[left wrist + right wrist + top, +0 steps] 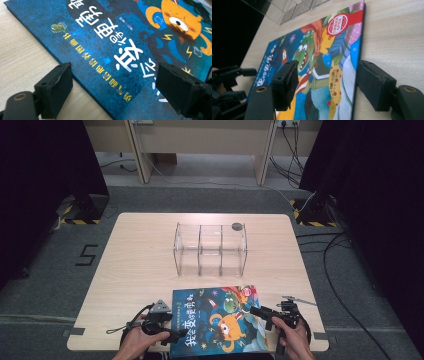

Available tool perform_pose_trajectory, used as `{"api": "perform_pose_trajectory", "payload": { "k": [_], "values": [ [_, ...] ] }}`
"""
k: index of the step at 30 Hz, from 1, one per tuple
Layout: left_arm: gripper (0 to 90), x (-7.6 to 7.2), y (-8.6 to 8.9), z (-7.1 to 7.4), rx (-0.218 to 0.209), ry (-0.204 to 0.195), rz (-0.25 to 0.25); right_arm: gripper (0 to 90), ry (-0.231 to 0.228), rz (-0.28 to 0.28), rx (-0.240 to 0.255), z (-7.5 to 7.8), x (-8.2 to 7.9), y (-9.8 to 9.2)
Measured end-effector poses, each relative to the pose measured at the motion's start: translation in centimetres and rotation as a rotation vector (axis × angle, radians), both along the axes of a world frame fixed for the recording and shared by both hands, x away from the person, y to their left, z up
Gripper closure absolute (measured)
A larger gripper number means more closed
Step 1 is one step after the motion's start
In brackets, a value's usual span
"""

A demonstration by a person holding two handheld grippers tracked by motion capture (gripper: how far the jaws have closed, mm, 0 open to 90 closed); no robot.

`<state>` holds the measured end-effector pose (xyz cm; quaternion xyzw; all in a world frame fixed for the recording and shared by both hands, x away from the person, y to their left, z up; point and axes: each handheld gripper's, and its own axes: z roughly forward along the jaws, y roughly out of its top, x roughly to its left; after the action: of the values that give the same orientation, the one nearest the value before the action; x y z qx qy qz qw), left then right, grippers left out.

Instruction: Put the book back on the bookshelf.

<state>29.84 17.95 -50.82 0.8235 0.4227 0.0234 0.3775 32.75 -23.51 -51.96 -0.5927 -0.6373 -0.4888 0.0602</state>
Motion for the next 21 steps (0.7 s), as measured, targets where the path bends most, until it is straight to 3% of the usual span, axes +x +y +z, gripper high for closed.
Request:
{"api": "perform_pose_trajectory", "payload": {
  "k": [5, 8, 9, 10, 11, 12, 13, 14, 15, 17, 19, 21],
  "values": [
    [13.7, 0.2, 0.2, 0.0, -0.034, 0.024, 0.006, 31.7, 0.009, -0.028, 0.048, -0.2, -0.1, 0.0],
    [14.2, 0.2, 0.3, 0.0, -0.062, 0.042, 0.003, 30.9, 0.024, -0.064, 0.106, -0.5, 0.0, -0.1],
    [14.7, 0.3, 0.3, 0.0, -0.074, 0.050, 0.001, 32.0, 0.046, -0.066, 0.158, -0.7, 0.0, -0.2],
    [14.7, 0.3, 0.3, -0.1, -0.084, 0.053, -0.003, 32.0, 0.046, -0.066, 0.158, -0.7, 0.0, -0.2],
    [15.1, 0.2, 0.1, -0.1, -0.089, 0.055, -0.008, 34.4, 0.066, -0.032, 0.217, -0.9, 0.0, 0.2],
    [15.1, 0.2, 0.1, -0.1, -0.084, 0.053, -0.008, 34.4, 0.066, -0.032, 0.217, -0.9, 0.0, 0.2],
    [17.4, 0.3, 0.2, -0.1, -0.083, 0.049, -0.006, 40.4, 0.060, -0.039, 0.192, -0.7, -0.1, 0.2],
    [20.5, 0.4, 0.3, -0.1, -0.086, 0.050, -0.006, 45.2, 0.013, -0.040, 0.137, -0.2, -0.2, 0.2],
    [20.8, 0.5, 0.5, -0.1, -0.104, 0.057, -0.007, 47.0, -0.030, 0.009, 0.139, 0.5, 0.0, 0.0],
    [21.0, 0.5, 0.6, -0.2, -0.119, 0.058, -0.002, 51.3, -0.048, 0.030, 0.117, 0.7, -0.1, -0.1],
    [22.0, 0.6, 0.6, -0.2, -0.123, 0.057, -0.002, 52.0, -0.116, 0.110, -0.031, 0.9, -0.6, -0.2],
    [21.6, 0.7, 0.7, -0.3, -0.131, 0.053, -0.001, 52.0, -0.131, 0.134, -0.029, 0.8, -0.7, -0.4]
  ]
}}
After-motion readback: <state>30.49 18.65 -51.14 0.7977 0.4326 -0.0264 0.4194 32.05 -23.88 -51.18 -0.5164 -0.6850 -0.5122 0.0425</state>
